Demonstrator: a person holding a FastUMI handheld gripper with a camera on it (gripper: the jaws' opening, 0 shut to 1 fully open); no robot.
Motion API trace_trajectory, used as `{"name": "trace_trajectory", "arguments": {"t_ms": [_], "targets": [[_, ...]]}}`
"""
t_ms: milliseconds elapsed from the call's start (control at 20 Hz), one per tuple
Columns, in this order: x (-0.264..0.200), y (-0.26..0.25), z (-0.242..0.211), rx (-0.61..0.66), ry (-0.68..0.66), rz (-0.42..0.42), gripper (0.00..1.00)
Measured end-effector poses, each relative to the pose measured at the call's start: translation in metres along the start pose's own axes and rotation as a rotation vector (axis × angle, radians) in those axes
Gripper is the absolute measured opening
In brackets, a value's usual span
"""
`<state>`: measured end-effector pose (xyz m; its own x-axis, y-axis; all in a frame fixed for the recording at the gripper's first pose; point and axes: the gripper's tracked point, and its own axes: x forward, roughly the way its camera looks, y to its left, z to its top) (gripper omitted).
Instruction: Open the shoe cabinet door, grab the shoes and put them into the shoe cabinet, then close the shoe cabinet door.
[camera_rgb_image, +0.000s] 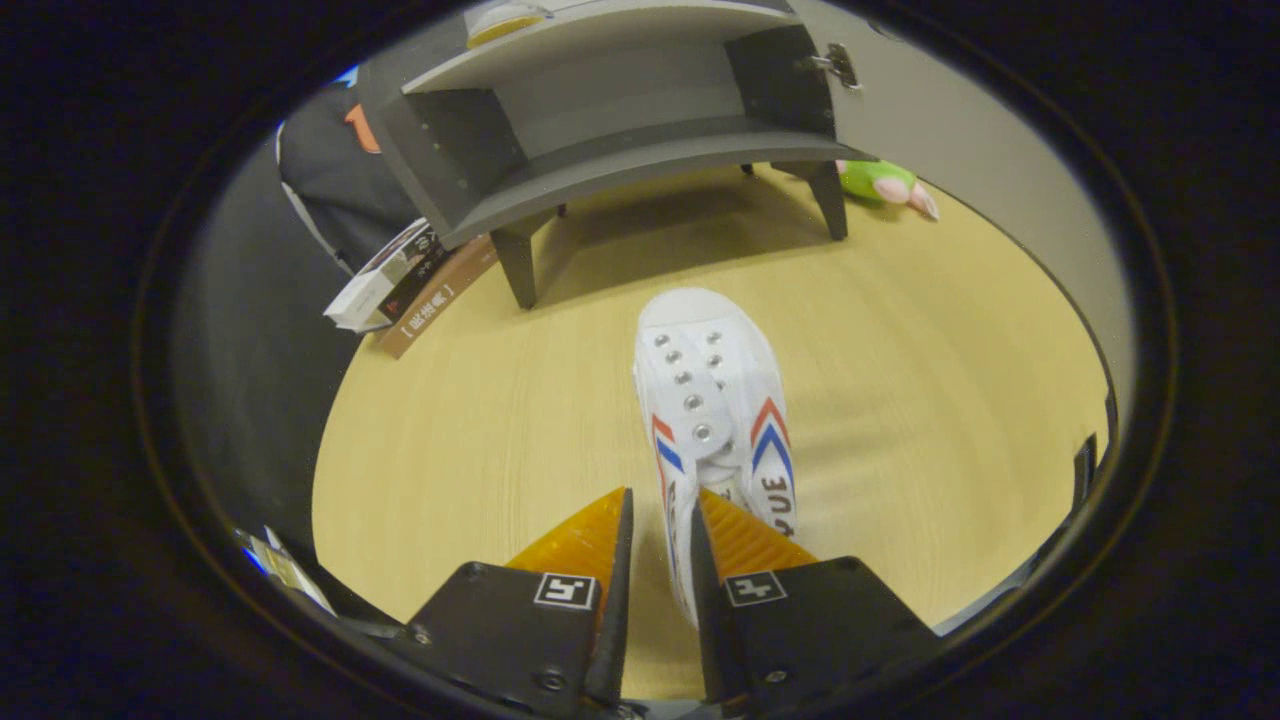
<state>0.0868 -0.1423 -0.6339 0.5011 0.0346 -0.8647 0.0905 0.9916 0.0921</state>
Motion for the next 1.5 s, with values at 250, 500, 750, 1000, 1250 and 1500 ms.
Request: {"name": "trace_trajectory", "arguments": {"t_ms": [250,500,750,1000,1250,1500], "targets": [[0.012,-0.003,0.01,-0.072,-0.044,0.029,0.11],[-0.02,-0.001,0.026,-0.137,-0.073,0.045,0.05],[-0.082,-0.003,0.045,-0.187,-0.107,0.077,0.05],[-0.15,0.007,0.083,-0.227,-0.162,0.128,0.05],[-0.204,0.025,0.165,-0.257,-0.29,0.112,0.05],[-0.229,0.041,0.262,-0.287,-0.432,0.085,0.05]]}}
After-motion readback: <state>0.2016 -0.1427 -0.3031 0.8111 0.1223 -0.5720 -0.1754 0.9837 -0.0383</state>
